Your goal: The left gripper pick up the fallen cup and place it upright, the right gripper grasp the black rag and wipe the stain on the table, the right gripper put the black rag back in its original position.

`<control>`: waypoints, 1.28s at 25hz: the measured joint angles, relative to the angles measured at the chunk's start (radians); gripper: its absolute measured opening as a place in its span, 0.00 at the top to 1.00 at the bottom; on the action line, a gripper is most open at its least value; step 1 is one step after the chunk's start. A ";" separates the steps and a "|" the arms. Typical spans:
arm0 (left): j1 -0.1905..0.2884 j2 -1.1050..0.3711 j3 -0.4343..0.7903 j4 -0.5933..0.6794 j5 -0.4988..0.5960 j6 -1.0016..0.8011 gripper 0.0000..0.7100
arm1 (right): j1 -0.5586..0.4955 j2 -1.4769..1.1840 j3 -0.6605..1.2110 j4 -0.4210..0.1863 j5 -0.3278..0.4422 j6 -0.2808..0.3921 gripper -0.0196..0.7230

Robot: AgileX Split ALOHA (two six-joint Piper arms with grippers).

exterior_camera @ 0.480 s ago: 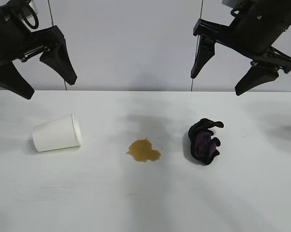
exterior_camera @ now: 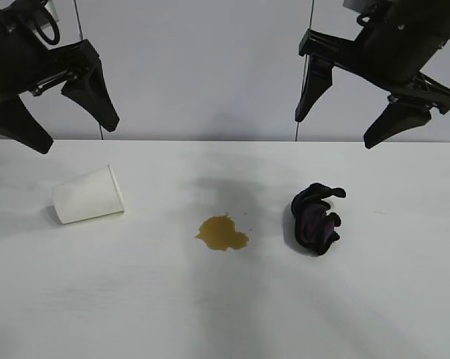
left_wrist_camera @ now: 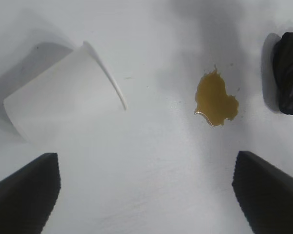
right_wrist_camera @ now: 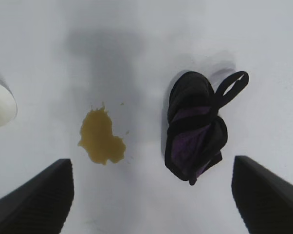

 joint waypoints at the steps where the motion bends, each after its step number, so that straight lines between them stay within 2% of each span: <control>1: 0.000 0.000 0.000 0.000 0.000 0.000 0.02 | 0.000 0.000 0.000 0.000 0.002 0.000 0.15; 6: 0.000 0.000 0.000 0.008 -0.010 0.020 0.02 | 0.000 0.000 0.000 0.000 0.015 0.000 0.15; 8: -0.005 0.000 0.000 0.053 -0.002 0.122 0.02 | 0.000 0.000 0.000 0.000 0.016 0.000 0.15; 12: -0.054 0.000 0.000 0.212 0.009 0.487 0.02 | 0.000 0.000 0.000 0.000 0.016 0.000 0.15; 15: -0.084 0.000 0.008 0.264 -0.091 0.606 0.02 | 0.000 0.000 0.000 0.000 0.020 0.000 0.15; 18: -0.087 0.001 0.020 0.311 -0.240 0.633 0.02 | 0.000 0.000 0.000 0.000 0.032 -0.001 0.15; 20: -0.087 0.014 0.019 0.319 -0.293 0.634 0.02 | 0.000 0.000 0.000 0.000 0.048 -0.001 0.15; 32: -0.087 0.194 0.018 0.319 -0.422 0.636 0.02 | 0.000 0.000 0.000 0.002 0.080 -0.001 0.15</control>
